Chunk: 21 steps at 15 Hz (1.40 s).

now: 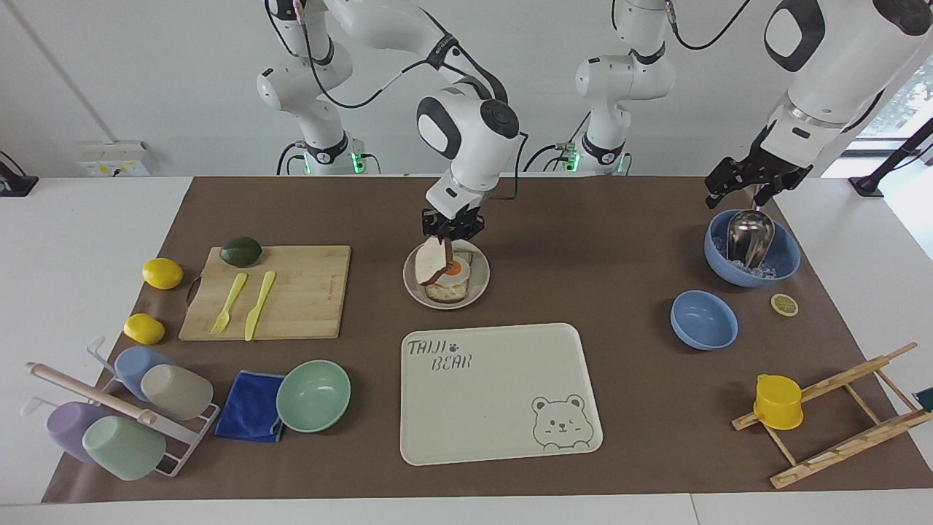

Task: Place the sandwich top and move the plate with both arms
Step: 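Lower the bread slice onto the egg-topped bread with the right gripper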

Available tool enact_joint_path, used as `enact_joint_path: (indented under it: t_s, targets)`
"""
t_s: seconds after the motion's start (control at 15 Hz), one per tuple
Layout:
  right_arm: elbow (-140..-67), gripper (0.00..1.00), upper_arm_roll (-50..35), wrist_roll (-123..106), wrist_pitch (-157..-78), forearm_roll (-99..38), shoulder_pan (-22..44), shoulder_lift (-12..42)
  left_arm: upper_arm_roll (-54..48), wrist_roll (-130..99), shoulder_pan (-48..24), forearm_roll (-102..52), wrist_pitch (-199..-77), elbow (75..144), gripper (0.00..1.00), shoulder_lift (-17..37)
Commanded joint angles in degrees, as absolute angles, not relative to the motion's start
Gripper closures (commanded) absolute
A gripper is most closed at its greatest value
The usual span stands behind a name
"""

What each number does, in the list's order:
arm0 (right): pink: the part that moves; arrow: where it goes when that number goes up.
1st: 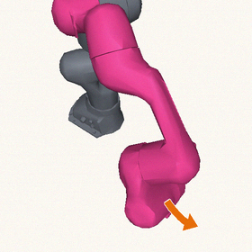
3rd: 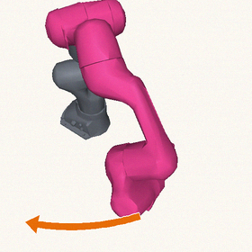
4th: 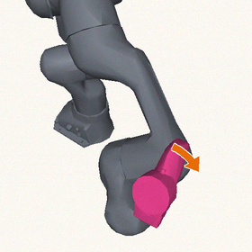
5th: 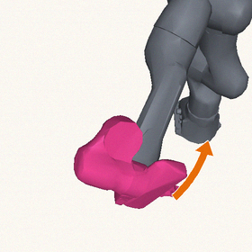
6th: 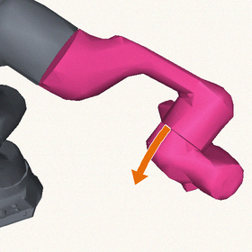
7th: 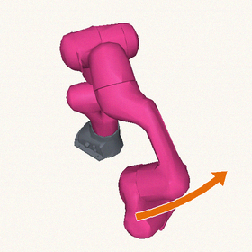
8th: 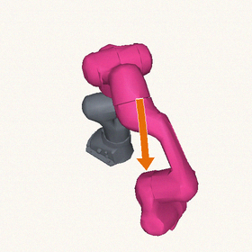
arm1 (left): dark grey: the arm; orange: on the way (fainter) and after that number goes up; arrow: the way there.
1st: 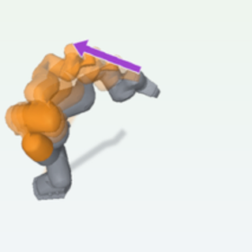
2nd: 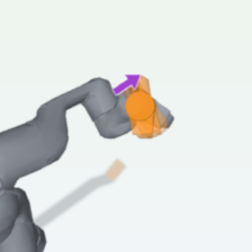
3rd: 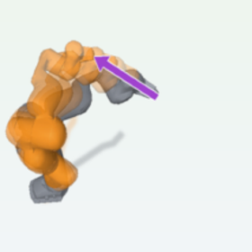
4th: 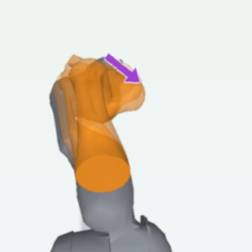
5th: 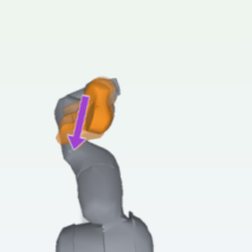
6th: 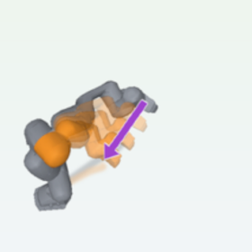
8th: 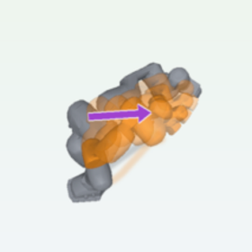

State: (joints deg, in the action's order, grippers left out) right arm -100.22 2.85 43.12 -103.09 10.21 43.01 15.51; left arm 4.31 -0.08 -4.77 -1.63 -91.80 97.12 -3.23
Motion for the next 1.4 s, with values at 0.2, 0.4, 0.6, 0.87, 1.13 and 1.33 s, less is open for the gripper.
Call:
enact_joint_path:
  t_s: [0.2,0.4,0.6,0.87,1.13,1.33]
  targets:
    - [-98.78,1.0,2.64,45.18,-103.79,8.09,42.89,17.22,4.04,-0.26,-4.22,-1.32,-93.52,99.67,0.0,-5.27]
    - [-99.58,1.0,2.64,45.18,-104.5,8.0,42.8,17.23,4.04,-0.26,-4.22,-1.32,-93.52,99.93,0.0,-5.36]
    - [-99.84,1.0,2.55,44.91,-106.25,7.03,42.8,17.23,4.04,-0.35,-4.22,-1.32,-93.52,99.93,0.0,-5.36]
    - [-103.26,1.0,2.03,44.12,-112.13,7.03,42.98,17.05,4.04,-0.26,-4.31,-1.32,-93.52,99.93,0.0,-5.36]
    - [-106.96,0.76,1.76,42.54,-117.76,6.6,42.89,16.61,4.04,-0.35,-4.31,-1.32,-93.52,100.02,0.0,-5.36]
    - [-107.05,0.55,1.76,42.28,-120.22,5.45,42.8,16.7,4.04,-0.35,-4.31,-1.32,-93.52,100.02,0.0,-5.36]
